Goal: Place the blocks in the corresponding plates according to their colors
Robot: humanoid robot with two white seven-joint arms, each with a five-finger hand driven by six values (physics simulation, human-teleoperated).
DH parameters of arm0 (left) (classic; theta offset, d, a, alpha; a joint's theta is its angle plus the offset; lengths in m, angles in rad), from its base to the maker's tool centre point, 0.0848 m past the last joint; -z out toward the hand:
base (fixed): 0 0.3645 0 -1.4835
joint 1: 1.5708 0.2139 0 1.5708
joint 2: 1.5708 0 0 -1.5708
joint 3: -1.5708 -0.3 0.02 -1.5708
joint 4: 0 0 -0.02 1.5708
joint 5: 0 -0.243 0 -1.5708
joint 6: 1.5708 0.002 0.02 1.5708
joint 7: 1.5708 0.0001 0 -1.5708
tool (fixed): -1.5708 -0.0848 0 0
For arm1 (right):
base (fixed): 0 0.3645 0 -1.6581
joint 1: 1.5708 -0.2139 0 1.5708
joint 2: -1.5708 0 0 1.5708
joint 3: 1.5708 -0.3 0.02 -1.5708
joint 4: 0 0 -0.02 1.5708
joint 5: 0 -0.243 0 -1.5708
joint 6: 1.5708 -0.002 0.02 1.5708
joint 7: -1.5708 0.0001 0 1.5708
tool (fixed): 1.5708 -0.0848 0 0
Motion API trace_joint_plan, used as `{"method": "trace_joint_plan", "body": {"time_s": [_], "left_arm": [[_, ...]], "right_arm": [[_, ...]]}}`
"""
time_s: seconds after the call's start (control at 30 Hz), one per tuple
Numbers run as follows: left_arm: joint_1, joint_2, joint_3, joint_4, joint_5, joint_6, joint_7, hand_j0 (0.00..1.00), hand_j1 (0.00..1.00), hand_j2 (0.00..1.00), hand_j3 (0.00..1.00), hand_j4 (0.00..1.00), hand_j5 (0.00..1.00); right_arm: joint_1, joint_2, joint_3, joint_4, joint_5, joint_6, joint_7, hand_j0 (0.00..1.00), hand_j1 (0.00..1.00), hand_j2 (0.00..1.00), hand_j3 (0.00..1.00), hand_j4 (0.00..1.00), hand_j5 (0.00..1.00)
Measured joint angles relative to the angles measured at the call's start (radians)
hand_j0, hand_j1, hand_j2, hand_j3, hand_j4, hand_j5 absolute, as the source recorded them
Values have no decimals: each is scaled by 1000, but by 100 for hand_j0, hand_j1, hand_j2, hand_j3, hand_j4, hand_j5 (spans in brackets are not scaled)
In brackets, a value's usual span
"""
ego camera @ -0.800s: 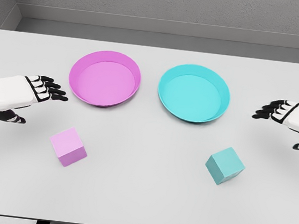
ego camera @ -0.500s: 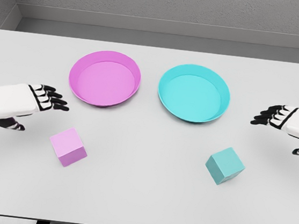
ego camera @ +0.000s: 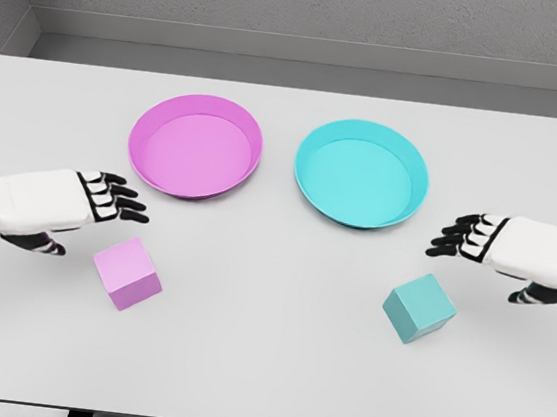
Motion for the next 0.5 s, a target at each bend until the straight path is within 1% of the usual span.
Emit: {"method": "trace_joint_plan", "body": {"time_s": [0.2, 0.43, 0.5], "left_arm": [[-2, -53, -4, 0, -23, 0, -15, 100, 100, 100, 100, 100, 100], [0, -80, -6, 0, -28, 0, -21, 100, 100, 100, 100, 100, 100], [0, -82, -11, 1, -28, 0, -21, 100, 100, 100, 100, 100, 100]], "right_arm": [[-8, -4, -2, -1, 2, 0, 17, 100, 100, 100, 100, 100, 100], [-12, -6, 3, -1, 3, 0, 20, 100, 100, 100, 100, 100, 100], [-40, -1, 11, -1, 3, 0, 20, 100, 100, 100, 100, 100, 100]]}}
